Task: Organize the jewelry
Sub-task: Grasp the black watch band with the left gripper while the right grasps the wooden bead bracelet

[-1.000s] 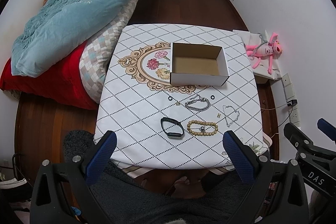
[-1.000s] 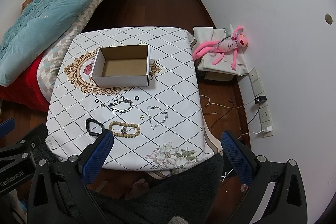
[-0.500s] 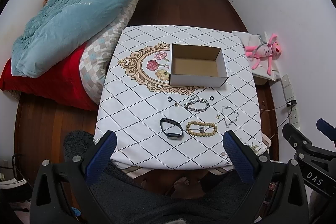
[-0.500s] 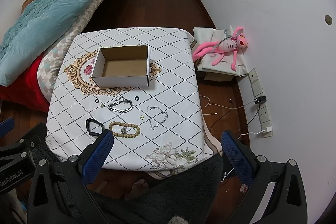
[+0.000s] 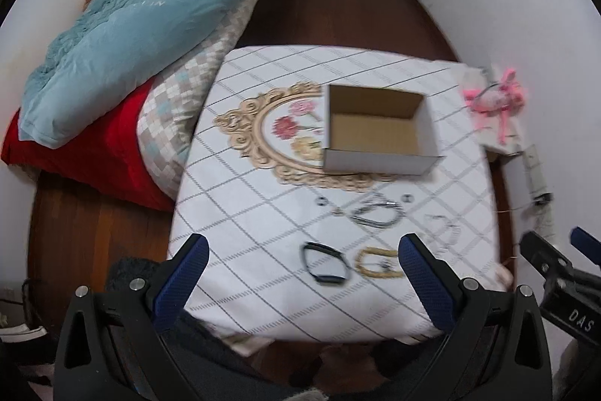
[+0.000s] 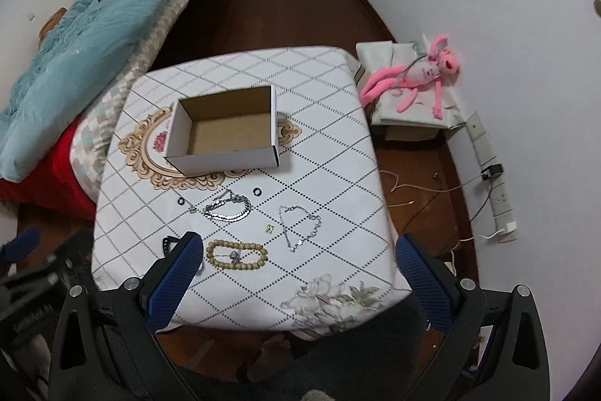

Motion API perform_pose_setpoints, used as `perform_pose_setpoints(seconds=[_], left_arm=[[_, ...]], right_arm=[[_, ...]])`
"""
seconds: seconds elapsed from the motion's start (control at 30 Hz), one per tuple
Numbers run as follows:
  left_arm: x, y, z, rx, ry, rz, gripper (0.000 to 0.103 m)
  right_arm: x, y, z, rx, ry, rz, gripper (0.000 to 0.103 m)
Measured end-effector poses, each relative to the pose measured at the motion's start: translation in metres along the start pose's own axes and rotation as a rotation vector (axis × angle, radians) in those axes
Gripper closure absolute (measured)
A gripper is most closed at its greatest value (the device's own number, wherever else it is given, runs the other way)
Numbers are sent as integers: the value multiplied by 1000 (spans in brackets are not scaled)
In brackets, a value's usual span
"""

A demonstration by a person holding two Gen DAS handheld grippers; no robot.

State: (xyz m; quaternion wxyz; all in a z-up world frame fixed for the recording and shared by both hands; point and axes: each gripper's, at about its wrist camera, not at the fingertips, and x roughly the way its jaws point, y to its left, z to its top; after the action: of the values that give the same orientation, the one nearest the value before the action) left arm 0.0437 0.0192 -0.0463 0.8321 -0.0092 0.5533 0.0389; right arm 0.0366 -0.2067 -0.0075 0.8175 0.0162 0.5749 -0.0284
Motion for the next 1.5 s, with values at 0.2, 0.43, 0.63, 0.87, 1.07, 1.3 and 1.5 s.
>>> perform_pose_setpoints(seconds=[0.2, 0.43, 0.63, 0.87, 1.07, 1.3, 1.5], left_arm=[[62, 14, -9, 12, 86, 19, 3], [117, 9, -32, 2, 192, -26, 22], [154, -1, -47, 22, 257, -50, 56], [177, 7, -60, -2, 296, -72, 82], [180, 13, -62, 21, 234, -67, 101], [181, 20, -55, 26, 196, -56, 102], [161, 12, -44, 23, 172, -72, 102]], right_arm=[[88, 11, -13, -11, 109, 12, 14], [170, 14, -43, 47, 241, 82, 31], [203, 21, -57, 60, 276, 103, 44], [220, 33, -69, 68, 311, 135, 59], [221, 49, -69, 19, 275, 76, 83], [219, 52, -76, 33, 226, 81, 94], [200, 29, -75, 118, 200, 175, 94]])
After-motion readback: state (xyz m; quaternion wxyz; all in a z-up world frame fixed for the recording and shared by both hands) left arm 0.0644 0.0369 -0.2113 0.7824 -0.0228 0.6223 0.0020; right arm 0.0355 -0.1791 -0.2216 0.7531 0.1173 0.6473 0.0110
